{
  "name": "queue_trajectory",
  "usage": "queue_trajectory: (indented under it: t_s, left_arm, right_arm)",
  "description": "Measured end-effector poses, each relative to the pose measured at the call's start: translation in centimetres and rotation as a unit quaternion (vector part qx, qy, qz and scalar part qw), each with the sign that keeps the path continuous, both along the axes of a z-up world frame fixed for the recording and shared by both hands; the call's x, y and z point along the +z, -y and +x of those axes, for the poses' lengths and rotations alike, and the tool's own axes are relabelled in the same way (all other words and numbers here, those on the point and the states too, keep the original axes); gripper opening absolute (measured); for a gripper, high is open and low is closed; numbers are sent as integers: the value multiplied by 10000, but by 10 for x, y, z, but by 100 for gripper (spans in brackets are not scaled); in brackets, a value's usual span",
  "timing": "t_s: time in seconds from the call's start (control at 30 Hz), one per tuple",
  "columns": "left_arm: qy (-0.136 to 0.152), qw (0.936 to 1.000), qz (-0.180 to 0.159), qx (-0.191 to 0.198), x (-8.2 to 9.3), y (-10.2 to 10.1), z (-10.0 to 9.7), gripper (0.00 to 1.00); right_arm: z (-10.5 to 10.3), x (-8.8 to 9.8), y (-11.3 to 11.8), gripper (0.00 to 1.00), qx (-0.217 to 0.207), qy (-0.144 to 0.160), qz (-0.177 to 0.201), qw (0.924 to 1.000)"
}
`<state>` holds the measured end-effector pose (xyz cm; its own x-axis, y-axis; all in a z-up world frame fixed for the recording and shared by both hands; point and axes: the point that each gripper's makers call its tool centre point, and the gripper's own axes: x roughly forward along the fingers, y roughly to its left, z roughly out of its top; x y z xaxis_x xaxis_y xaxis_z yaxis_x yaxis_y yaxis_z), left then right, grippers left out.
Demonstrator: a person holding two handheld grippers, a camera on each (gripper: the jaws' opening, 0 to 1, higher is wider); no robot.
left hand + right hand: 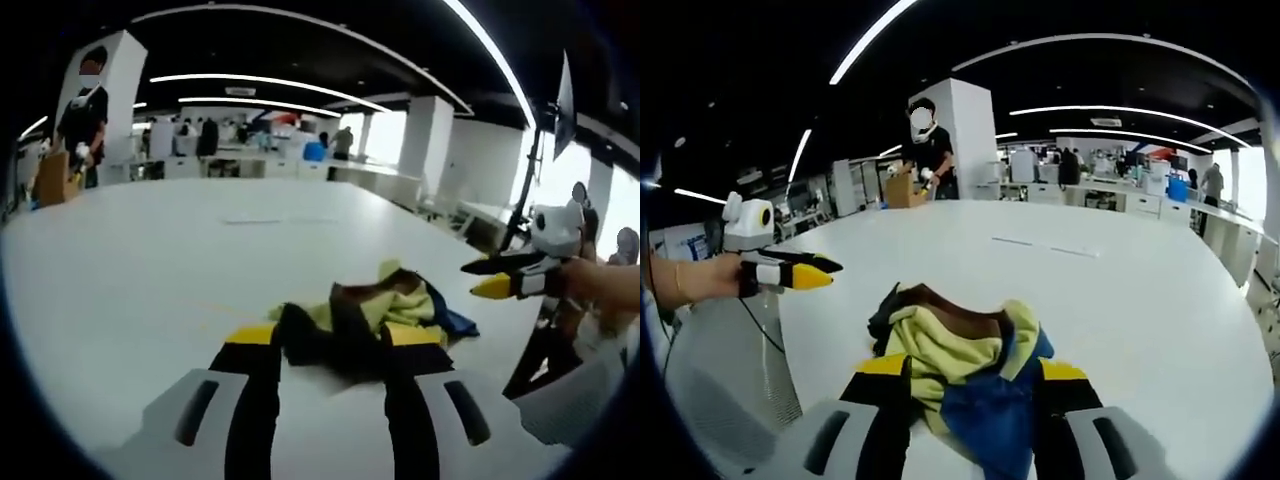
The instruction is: Fold the garment on the visible template until the final outline fits inside the template.
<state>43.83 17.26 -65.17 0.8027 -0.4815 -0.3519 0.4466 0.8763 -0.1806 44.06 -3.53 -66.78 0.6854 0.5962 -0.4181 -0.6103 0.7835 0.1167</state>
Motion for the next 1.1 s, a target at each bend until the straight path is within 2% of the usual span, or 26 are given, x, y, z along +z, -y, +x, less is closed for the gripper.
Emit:
queue_trajectory:
  t_s: [0.13,0.27,0.3,0.57,0.7,0.93,1.1]
  left_arm:
    - [-142,9999,-20,-53,-10,7,7,33]
    - [-253,9995,-155,-97,-14,17,13,29]
    - [-354,9991,-240,-79,-17,21,15,28]
    - [-506,9980,-306,-201,-25,39,24,24]
    - [-785,9959,-358,-270,-38,49,26,22]
    - [-1057,9938,-294,-192,-54,54,29,17]
    - [-1136,9929,-312,-145,-58,55,29,11]
  right_arm:
    - [4,-8,-2,31,17,-97,-27,9999]
    - [7,-14,-5,31,27,-155,-38,9999]
    - [7,-17,-6,30,39,-228,-10,9997]
    - [8,-26,-13,28,121,-307,-14,9995]
    - [11,-32,-13,23,83,-365,-10,9993]
    - [15,-41,-9,11,-85,-487,-30,9988]
    - [17,-45,-8,5,-153,-545,-10,9984]
